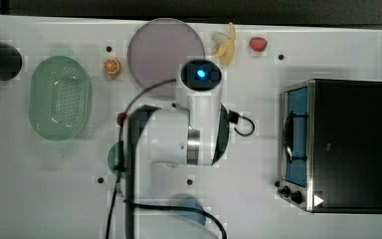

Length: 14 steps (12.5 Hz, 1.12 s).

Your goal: Pick Ketchup from oven and place it on table.

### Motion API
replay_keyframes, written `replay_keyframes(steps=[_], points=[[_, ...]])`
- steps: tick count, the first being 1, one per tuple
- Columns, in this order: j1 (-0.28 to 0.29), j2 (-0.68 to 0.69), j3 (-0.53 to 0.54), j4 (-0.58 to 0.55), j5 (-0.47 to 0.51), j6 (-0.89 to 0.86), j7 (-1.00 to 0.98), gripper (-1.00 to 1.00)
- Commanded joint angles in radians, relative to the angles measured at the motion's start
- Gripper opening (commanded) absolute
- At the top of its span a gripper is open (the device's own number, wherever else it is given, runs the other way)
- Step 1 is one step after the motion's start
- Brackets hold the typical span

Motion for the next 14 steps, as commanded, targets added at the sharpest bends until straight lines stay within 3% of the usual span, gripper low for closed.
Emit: replay_keyframes(steps=[1, 4, 7, 8, 11, 14], points=[[-0.017, 0.029, -0.005, -0.039, 0.002, 0.185, 0.035, 0.24], [-0.013, 0.114, 0.004, -0.083, 0.004, 0.326, 0.035, 0.30], [-0.013, 0.146, 0.007, -0.084, 0.006, 0.372, 0.036, 0.93], [-0.013, 0.137, 0.007, -0.083, 0.006, 0.371, 0.036, 1.00], [-0.013, 0.049, -0.001, -0.060, 0.005, 0.353, 0.036, 1.00], [-0.013, -0.094, -0.005, 0.044, 0.004, 0.224, 0.036, 1.00]])
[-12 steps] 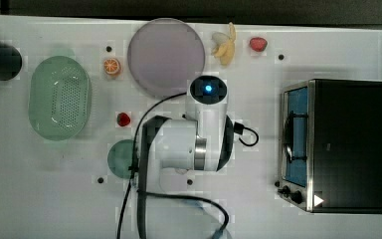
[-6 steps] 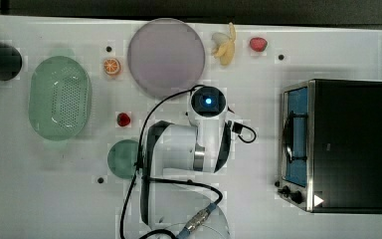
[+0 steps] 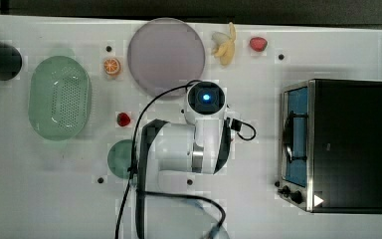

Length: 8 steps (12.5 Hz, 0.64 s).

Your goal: Pick Ketchup from oven and place it on table.

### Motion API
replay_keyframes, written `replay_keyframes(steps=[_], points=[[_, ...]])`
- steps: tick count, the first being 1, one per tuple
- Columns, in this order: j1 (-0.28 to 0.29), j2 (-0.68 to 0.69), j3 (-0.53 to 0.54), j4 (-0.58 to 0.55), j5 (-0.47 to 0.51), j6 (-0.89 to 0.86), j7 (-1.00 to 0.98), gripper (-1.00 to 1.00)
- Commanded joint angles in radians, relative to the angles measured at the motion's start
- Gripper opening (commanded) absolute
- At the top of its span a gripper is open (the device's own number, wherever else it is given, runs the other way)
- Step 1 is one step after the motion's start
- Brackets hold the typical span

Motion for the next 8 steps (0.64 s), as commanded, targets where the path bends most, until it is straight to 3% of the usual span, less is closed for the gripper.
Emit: replay_keyframes(steps=[1, 8], points=[[0.009, -0.181, -0.016, 0.175, 0.003, -0.134, 0.028, 1.00], [0.006, -0.260, -0.023, 0.583, -0.036, -0.736, 0.028, 1.00]])
